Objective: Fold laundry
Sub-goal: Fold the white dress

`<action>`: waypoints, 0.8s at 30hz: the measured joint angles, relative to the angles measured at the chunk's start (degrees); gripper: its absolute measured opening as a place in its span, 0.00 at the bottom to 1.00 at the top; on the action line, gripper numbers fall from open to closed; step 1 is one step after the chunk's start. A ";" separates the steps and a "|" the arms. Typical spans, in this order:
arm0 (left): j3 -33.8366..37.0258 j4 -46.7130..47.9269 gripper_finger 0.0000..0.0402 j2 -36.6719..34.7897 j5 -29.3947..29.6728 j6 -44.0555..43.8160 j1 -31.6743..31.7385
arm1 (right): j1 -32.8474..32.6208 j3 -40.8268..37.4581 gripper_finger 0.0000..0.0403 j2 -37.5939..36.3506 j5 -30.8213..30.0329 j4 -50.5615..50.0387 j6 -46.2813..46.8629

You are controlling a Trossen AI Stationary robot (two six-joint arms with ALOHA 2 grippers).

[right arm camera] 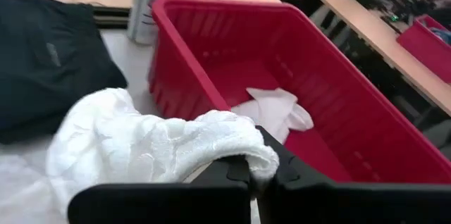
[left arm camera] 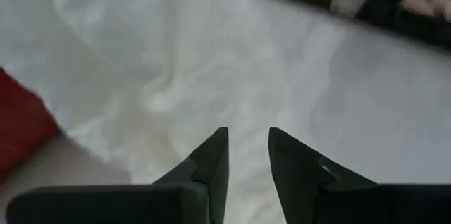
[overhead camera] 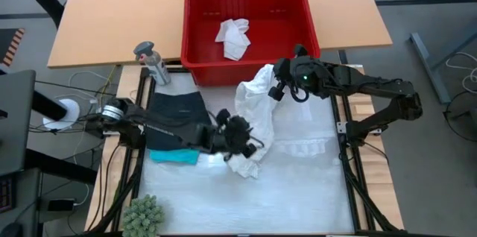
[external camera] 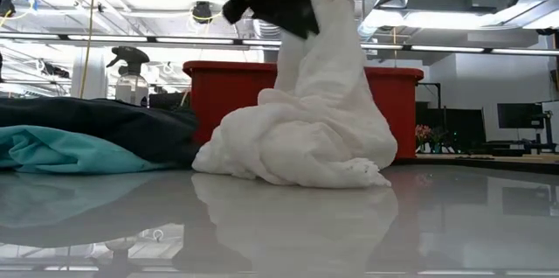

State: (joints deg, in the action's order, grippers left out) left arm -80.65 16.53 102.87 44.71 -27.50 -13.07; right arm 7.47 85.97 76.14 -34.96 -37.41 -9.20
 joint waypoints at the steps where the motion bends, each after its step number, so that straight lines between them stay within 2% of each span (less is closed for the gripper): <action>1: -0.01 -1.67 0.20 1.07 2.19 1.60 -0.86 | 0.41 0.00 0.06 0.00 0.00 -0.13 -0.08; 3: 0.05 -7.01 0.20 3.35 4.17 5.43 -1.93 | 1.61 0.00 0.06 0.00 0.02 0.05 -0.24; 7: 0.02 -20.62 0.23 7.73 1.00 17.19 -2.94 | 3.49 0.00 0.06 0.00 0.19 -0.04 -0.29; 9: 0.01 -23.68 0.25 9.50 1.71 21.66 -2.97 | 3.98 0.00 0.06 0.00 0.27 -0.07 -0.43; 11: -0.18 -24.27 0.28 10.48 4.38 23.26 -2.76 | 3.99 0.00 0.06 0.00 0.27 -0.30 -0.52; 13: -0.91 -24.39 0.32 10.67 4.39 25.32 -2.24 | 3.97 0.00 0.06 -0.01 0.28 -0.89 -1.16; 17: -1.12 -25.61 0.41 10.46 -0.64 31.59 -1.45 | 3.82 0.00 0.06 -0.15 0.37 -2.24 -1.35; 21: -1.13 -26.44 0.51 11.06 -4.73 30.68 -0.80 | 3.82 0.00 0.06 -0.15 0.37 -2.19 -1.33; 24: -1.01 -25.25 0.56 11.83 2.12 27.69 -0.74 | 3.84 0.00 0.06 -0.15 0.37 -1.32 -1.32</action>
State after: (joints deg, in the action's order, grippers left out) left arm -81.66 -8.72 114.69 46.83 0.19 -13.80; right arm 11.31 85.97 75.99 -34.59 -38.73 -10.52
